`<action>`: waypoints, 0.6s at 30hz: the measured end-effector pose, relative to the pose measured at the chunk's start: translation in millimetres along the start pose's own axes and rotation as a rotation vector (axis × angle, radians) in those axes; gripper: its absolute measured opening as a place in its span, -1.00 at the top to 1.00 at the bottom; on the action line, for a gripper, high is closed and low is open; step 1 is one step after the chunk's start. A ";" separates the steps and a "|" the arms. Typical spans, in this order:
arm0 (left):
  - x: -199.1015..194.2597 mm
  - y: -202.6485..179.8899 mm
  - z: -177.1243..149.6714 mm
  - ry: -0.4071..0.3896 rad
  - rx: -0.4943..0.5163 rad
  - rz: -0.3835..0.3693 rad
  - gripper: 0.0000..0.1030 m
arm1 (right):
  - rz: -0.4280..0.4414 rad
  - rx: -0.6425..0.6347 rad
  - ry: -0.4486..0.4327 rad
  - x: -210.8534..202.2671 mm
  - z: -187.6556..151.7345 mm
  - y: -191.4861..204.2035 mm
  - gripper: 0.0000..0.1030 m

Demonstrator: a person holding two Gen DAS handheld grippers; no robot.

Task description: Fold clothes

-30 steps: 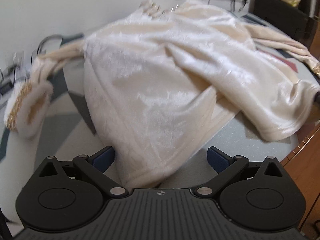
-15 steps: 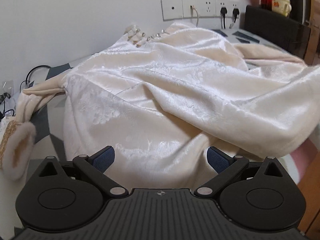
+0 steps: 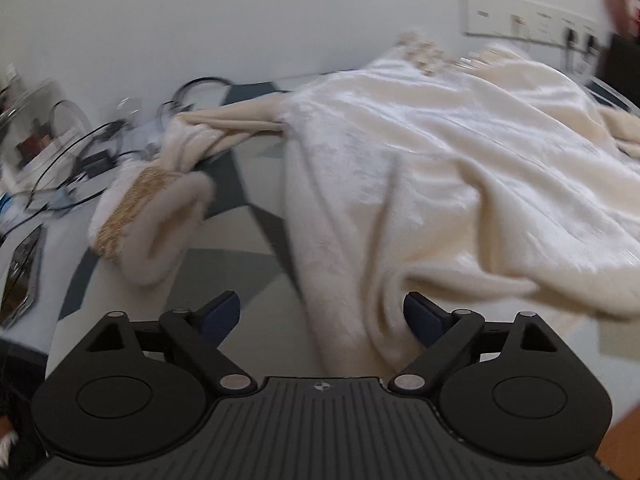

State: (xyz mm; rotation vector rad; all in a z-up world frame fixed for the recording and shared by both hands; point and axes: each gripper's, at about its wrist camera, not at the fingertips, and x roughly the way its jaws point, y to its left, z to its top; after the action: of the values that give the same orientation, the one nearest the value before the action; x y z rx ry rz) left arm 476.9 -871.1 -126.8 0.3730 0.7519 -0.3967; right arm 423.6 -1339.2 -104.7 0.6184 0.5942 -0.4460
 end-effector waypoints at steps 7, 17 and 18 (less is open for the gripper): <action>-18.8 -32.7 -27.2 -0.033 0.246 0.024 -0.85 | 0.007 0.000 0.012 2.6 3.0 1.7 0.82; -33.7 -14.6 -41.9 -0.118 0.317 0.281 -0.87 | 0.002 0.008 0.035 6.2 0.7 -3.0 0.80; -36.1 -10.2 -40.5 -0.133 0.287 0.302 -0.87 | 0.002 0.007 0.037 6.3 0.1 -2.9 0.79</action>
State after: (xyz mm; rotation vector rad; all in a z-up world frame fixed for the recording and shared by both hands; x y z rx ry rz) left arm 424.7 -853.7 -129.9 0.7127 0.4981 -0.2407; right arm 426.7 -1342.7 -109.8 0.6347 0.6272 -0.4353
